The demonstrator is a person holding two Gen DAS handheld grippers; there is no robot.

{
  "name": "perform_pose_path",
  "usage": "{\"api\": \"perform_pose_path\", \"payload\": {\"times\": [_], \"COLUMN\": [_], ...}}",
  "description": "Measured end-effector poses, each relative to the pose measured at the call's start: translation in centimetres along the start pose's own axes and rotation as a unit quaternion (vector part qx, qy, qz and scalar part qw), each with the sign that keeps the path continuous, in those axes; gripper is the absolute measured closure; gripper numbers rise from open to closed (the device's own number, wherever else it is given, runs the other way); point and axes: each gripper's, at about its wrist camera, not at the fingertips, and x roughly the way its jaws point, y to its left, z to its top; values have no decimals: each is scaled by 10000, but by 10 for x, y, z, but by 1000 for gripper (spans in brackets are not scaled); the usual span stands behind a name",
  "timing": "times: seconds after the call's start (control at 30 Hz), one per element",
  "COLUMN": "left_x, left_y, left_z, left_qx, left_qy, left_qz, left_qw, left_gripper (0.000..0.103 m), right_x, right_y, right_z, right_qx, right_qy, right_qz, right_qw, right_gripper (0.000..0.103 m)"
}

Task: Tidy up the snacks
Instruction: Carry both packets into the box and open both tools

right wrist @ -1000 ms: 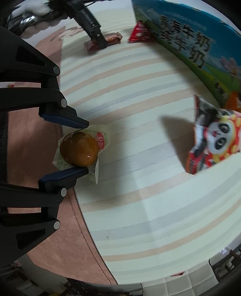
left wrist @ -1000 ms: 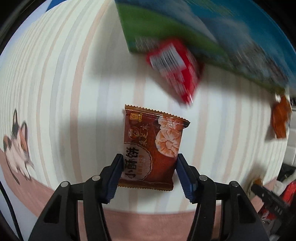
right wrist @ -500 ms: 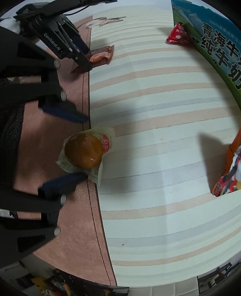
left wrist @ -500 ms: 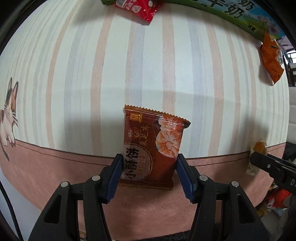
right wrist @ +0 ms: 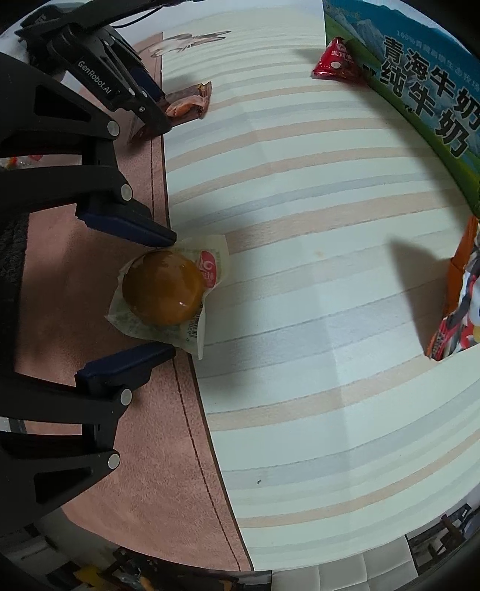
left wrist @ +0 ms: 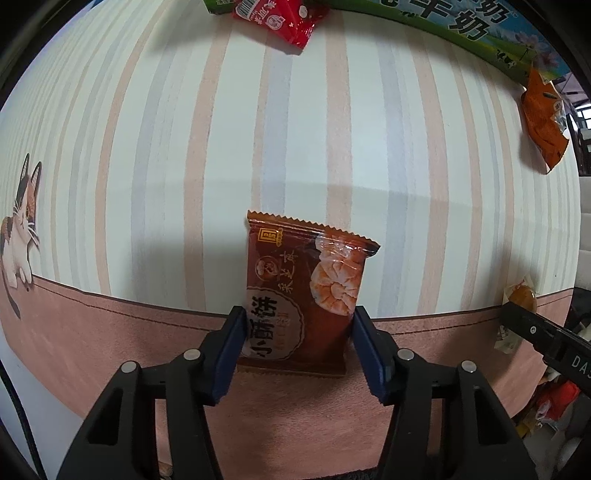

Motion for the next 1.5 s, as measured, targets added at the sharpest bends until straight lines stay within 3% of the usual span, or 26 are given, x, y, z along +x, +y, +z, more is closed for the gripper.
{"api": "perform_pose_path", "payload": {"times": [0.27,0.47,0.9,1.1,1.13,1.17,1.23,1.5], "left_x": [-2,-25,-127,-190,-200,-207,-225,-252], "left_y": [-1,6,2,-2,-2,-2,-1,-8], "left_z": [-14,-26,-33,-2,6,14,30,116], "left_qx": [-29,5,141,216,232,241,243,193], "left_qy": [-80,-203,-975,-1378,-1440,-1487,-1598,-1754], "left_qz": [-8,-94,-640,-956,-977,-998,-1017,-953], "left_qw": [10000,9997,9931,9856,9845,9835,9816,9797], "left_gripper": [50,50,50,50,50,50,50,50], "right_x": [-5,-13,-94,-148,-155,-162,-178,-215], "right_y": [-11,-8,12,22,24,27,33,57], "right_z": [-16,-23,-23,1,5,10,26,91], "right_qx": [16,-21,-356,-455,-468,-483,-486,-517], "right_qy": [-42,-73,-519,-837,-885,-919,-1030,-1379], "right_qz": [70,190,869,1259,1303,1346,1434,1489], "right_qw": [10000,9998,9942,9875,9864,9854,9831,9778], "right_gripper": [49,49,50,50,51,59,59,59]}}
